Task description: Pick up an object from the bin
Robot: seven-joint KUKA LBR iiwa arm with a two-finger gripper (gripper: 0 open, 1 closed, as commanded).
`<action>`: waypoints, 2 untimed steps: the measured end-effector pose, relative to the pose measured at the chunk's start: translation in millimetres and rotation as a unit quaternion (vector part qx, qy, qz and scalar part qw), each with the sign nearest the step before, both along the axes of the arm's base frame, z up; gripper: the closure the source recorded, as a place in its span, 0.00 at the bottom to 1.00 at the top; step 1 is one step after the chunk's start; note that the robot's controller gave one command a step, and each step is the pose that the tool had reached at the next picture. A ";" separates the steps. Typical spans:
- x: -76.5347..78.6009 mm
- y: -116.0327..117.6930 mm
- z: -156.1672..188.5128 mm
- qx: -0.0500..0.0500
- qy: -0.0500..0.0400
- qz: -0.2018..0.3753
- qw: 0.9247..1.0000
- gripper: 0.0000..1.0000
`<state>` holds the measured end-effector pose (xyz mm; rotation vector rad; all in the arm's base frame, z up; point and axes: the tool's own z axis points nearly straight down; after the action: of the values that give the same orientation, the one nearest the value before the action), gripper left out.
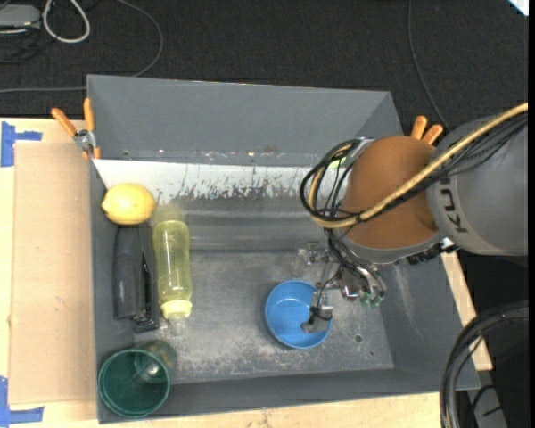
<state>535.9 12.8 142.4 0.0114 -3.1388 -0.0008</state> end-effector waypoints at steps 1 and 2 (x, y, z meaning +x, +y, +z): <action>0.8 0.1 -0.2 0.000 0.000 0.000 1.000 0.00; 74.6 10.5 -49.2 0.000 0.001 -0.041 0.999 0.00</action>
Offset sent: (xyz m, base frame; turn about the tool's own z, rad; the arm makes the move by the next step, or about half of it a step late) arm 0.0750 0.0097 -0.0468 0.0826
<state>610.6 23.3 93.2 -0.1162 -3.1344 -0.0019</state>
